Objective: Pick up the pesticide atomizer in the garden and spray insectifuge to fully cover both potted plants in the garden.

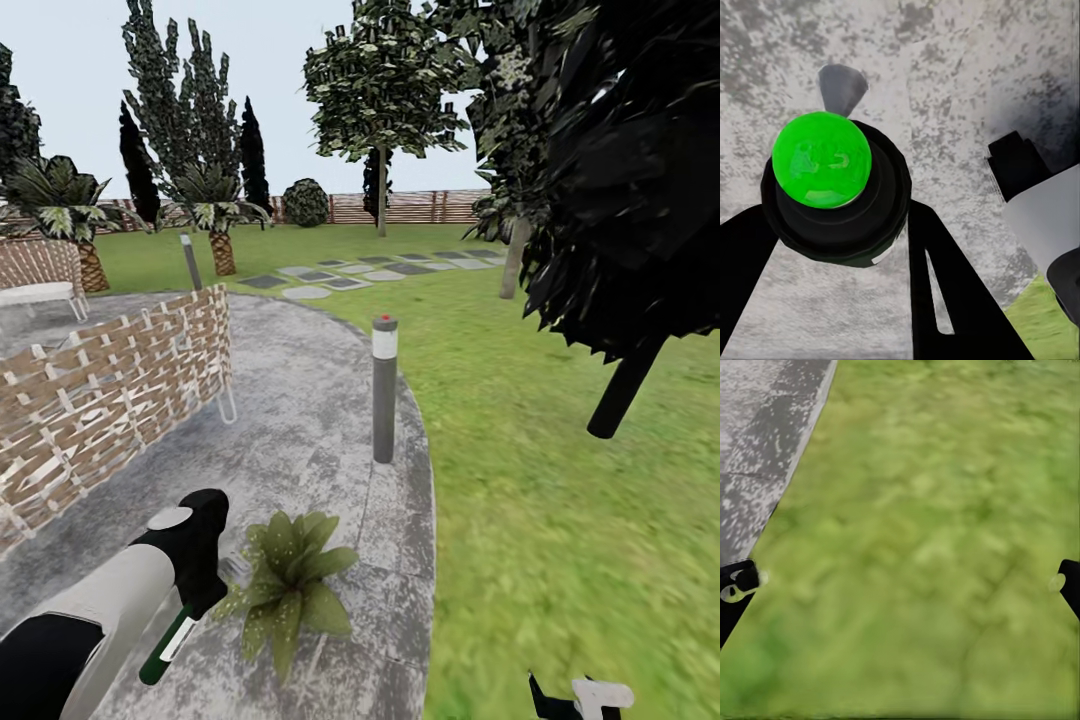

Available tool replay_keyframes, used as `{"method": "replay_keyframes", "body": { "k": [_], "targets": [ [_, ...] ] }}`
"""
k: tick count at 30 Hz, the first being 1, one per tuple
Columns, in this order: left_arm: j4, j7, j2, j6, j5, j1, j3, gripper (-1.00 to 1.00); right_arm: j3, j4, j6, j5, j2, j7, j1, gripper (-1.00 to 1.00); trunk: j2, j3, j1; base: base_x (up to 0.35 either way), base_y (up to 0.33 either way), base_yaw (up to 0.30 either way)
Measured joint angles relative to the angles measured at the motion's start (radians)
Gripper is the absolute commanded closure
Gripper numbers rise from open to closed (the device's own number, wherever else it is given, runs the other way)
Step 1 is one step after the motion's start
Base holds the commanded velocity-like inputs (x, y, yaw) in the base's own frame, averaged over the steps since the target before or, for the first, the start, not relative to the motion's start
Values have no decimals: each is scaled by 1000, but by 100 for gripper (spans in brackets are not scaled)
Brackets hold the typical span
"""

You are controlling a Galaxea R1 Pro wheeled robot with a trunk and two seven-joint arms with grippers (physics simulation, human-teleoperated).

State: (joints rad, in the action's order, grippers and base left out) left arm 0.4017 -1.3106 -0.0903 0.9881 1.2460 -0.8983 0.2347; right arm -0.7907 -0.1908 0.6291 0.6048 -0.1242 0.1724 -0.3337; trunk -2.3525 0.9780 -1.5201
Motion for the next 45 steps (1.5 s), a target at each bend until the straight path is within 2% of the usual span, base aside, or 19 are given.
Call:
{"method": "replay_keyframes", "body": {
  "k": [6, 13, 19, 26, 30, 39, 45],
  "targets": [
    [2, 0, 0, 1, 0, 0, 1, 100, 0, 0, 0, 0, 0, 0, 0, -100, 0, 0, 0, -168, -227, 268],
    [2, 3, 1, 1, 0, 0, -2, 100, 0, 0, 0, 0, 0, 0, 0, -100, 0, 0, 0, 54, -268, 32],
    [2, 7, 0, 1, 0, 1, 0, 100, 0, 0, 0, 0, 0, 0, 0, -100, 0, 0, 0, -139, -250, 2],
    [2, 9, 0, 3, 0, 1, -1, 100, 0, 0, 0, 0, 0, 0, 0, -100, 0, 0, 0, -115, -230, 224],
    [2, 9, 1, 5, 0, 0, 0, 100, 0, 0, 0, 0, 0, 0, 0, -100, 0, 0, 1, 116, -237, 195],
    [1, 10, 0, 5, 0, 1, -3, 100, 0, 0, 0, 0, 0, 0, 0, -100, 0, 0, 1, 220, -207, 12],
    [1, 11, 1, 5, 0, 1, -3, 100, 0, 0, 0, 0, 0, 0, 0, -100, 0, 0, 0, 28, -264, 0]
  ]
}}
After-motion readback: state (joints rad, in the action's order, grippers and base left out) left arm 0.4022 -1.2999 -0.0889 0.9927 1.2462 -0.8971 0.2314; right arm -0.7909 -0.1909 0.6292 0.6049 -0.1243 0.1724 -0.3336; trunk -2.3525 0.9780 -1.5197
